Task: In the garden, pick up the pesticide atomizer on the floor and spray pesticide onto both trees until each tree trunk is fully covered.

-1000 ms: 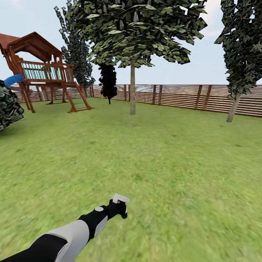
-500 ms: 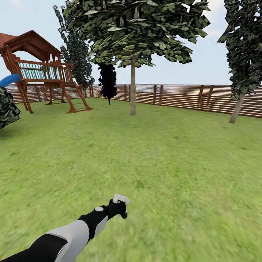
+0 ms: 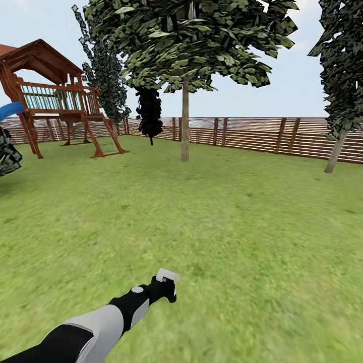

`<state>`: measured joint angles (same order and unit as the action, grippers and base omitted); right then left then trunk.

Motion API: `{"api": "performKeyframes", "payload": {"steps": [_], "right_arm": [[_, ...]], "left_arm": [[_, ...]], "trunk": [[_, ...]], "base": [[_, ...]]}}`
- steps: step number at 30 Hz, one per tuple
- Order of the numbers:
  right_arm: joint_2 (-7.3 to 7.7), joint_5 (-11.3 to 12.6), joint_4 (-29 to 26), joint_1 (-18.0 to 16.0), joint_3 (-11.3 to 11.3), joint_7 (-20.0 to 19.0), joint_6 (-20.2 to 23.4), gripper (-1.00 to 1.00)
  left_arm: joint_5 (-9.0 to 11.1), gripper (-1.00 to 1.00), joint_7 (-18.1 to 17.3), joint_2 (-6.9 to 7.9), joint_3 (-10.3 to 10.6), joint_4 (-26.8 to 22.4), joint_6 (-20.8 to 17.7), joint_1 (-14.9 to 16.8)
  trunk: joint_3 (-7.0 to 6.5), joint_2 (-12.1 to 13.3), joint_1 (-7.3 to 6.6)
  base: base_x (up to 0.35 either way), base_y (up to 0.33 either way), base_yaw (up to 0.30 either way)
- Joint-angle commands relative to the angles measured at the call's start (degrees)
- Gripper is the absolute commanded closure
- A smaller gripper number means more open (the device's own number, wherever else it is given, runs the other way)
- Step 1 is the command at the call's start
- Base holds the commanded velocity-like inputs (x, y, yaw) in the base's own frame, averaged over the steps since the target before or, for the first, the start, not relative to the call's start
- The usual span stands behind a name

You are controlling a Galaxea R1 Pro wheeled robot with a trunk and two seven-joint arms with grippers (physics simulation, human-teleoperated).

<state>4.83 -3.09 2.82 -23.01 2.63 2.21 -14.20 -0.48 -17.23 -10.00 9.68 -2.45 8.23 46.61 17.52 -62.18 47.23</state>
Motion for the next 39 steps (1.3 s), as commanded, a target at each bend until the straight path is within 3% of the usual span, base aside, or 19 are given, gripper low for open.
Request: {"api": "performKeyframes", "payload": {"steps": [1, 39], "right_arm": [[0.01, -0.3, 0.3, -0.1, 0.3, 0.2, -0.4, -1.0], [0.01, -0.3, 0.3, -0.1, 0.3, 0.2, -0.4, -1.0]], "left_arm": [[0.0, 1.0, 0.0, 0.0, 0.3, 0.1, 0.3, 0.1], [0.0, 1.0, 0.0, 0.0, 0.2, 0.1, 0.3, 0.1]], "trunk": [[0.07, 0.0, 0.08], [0.07, 0.0, 0.08]], "base": [[0.7, 0.008, 0.0], [0.7, 0.007, 0.0]]}}
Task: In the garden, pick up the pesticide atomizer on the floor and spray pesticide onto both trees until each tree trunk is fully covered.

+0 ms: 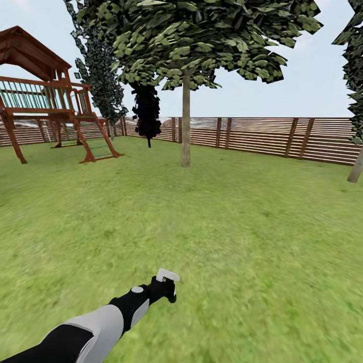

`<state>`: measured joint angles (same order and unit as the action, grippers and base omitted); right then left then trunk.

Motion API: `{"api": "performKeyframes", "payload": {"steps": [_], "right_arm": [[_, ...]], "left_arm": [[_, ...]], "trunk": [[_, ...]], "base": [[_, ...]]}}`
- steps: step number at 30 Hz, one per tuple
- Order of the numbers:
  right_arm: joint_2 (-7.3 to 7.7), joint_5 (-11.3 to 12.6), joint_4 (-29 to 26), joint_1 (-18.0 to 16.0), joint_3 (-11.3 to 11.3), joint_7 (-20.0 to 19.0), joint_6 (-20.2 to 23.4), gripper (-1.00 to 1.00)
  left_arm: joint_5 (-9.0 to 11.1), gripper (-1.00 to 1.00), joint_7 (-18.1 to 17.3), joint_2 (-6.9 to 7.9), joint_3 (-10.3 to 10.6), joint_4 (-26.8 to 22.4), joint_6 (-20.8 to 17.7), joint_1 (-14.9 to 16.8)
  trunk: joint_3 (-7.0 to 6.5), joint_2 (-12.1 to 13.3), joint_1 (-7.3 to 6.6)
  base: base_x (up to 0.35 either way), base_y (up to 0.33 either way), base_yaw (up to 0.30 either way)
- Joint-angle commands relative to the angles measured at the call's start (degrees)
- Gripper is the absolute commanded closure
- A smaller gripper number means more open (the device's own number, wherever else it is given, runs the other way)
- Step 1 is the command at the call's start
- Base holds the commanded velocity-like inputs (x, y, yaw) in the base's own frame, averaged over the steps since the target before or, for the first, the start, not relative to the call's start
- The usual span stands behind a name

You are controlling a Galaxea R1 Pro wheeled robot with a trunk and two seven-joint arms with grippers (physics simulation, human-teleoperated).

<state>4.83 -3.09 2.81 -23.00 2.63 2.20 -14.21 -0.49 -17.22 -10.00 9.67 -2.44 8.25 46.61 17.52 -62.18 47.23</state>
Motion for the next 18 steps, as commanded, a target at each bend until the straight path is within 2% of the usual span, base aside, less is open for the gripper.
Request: {"api": "performKeyframes", "payload": {"steps": [1, 18], "right_arm": [[0.01, -0.3, 0.3, -0.1, 0.3, 0.2, -0.4, -1.0], [0.01, -0.3, 0.3, -0.1, 0.3, 0.2, -0.4, -1.0]], "left_arm": [[0.0, 1.0, 0.0, 0.0, 0.3, 0.1, 0.3, 0.1], [0.0, 1.0, 0.0, 0.0, 0.2, 0.1, 0.3, 0.1]], "trunk": [[0.07, 0.0, 0.08], [0.07, 0.0, 0.08]], "base": [[0.7, 0.12, 0.0], [0.7, 0.125, 0.0]]}}
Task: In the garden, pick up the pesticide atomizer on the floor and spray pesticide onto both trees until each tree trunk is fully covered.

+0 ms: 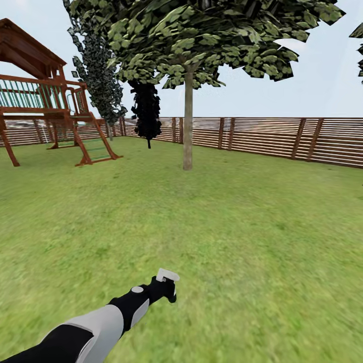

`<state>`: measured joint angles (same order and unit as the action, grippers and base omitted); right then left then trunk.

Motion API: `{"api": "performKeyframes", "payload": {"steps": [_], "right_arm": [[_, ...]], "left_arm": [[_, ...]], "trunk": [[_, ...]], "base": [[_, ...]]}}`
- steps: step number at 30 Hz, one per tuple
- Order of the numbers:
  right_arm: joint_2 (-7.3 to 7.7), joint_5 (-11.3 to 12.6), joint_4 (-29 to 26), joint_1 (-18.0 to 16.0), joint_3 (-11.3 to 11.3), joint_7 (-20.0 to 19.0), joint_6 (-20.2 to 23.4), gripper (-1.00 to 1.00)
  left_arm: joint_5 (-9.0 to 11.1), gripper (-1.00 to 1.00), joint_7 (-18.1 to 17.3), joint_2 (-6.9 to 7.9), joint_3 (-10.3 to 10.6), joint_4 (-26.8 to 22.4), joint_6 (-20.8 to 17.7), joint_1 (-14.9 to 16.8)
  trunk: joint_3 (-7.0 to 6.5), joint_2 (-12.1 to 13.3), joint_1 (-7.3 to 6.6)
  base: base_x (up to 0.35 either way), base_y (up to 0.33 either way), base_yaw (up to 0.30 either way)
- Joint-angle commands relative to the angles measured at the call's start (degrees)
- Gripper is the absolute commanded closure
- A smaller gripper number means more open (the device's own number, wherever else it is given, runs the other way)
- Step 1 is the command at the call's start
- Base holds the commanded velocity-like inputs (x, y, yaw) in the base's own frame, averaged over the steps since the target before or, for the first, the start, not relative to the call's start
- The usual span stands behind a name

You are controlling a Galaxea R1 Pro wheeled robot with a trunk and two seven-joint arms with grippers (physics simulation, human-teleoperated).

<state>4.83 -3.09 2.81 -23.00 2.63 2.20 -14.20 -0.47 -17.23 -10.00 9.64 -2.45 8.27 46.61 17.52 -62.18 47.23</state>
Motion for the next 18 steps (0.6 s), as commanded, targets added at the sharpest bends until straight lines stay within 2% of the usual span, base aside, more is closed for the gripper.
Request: {"api": "performKeyframes", "payload": {"steps": [1, 18], "right_arm": [[0.01, -0.3, 0.3, -0.1, 0.3, 0.2, -0.4, -1.0], [0.01, -0.3, 0.3, -0.1, 0.3, 0.2, -0.4, -1.0]], "left_arm": [[0.0, 1.0, 0.0, 0.0, 0.3, 0.1, 0.3, 0.1], [-0.1, 1.0, 0.0, 0.0, 0.2, 0.1, 0.3, 0.1]], "trunk": [[0.07, 0.0, 0.08], [0.07, 0.0, 0.08]], "base": [[0.7, 0.02, 0.0], [0.7, 0.002, 0.0]]}}
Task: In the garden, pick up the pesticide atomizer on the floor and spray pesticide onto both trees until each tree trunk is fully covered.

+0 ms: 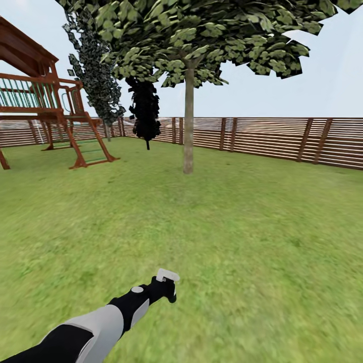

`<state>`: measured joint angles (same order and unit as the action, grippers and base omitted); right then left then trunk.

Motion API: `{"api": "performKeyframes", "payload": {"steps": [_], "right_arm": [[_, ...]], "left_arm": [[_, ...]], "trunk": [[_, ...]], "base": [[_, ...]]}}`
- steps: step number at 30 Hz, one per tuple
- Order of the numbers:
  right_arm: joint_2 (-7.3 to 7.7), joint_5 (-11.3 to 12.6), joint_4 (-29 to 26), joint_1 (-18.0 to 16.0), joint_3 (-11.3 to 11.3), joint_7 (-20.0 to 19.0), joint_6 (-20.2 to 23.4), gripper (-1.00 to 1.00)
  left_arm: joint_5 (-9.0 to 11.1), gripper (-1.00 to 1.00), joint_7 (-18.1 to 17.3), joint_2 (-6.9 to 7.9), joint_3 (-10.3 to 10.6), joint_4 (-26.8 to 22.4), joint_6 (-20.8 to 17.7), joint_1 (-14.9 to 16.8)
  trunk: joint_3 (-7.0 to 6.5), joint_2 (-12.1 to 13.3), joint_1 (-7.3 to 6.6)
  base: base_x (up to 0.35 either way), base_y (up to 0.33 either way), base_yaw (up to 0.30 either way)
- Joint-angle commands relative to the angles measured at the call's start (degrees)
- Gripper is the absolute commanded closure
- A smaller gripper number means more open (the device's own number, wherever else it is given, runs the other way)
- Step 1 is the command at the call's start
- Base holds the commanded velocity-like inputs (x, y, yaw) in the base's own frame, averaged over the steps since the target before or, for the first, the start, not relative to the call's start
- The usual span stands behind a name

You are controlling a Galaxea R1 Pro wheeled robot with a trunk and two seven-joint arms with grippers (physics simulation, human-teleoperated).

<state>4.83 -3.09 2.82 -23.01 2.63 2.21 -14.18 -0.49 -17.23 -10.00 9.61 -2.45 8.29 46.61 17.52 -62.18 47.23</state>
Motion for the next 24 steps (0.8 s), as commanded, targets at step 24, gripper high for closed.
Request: {"api": "performKeyframes", "payload": {"steps": [24], "right_arm": [[0.01, -0.3, 0.3, -0.1, 0.3, 0.2, -0.5, -1.0]], "left_arm": [[0.0, 1.0, 0.0, 0.0, -1.3, 0.1, 0.3, 0.1]], "trunk": [[0.07, 0.0, 0.08]], "base": [[0.7, 0.0, 0.0]]}}
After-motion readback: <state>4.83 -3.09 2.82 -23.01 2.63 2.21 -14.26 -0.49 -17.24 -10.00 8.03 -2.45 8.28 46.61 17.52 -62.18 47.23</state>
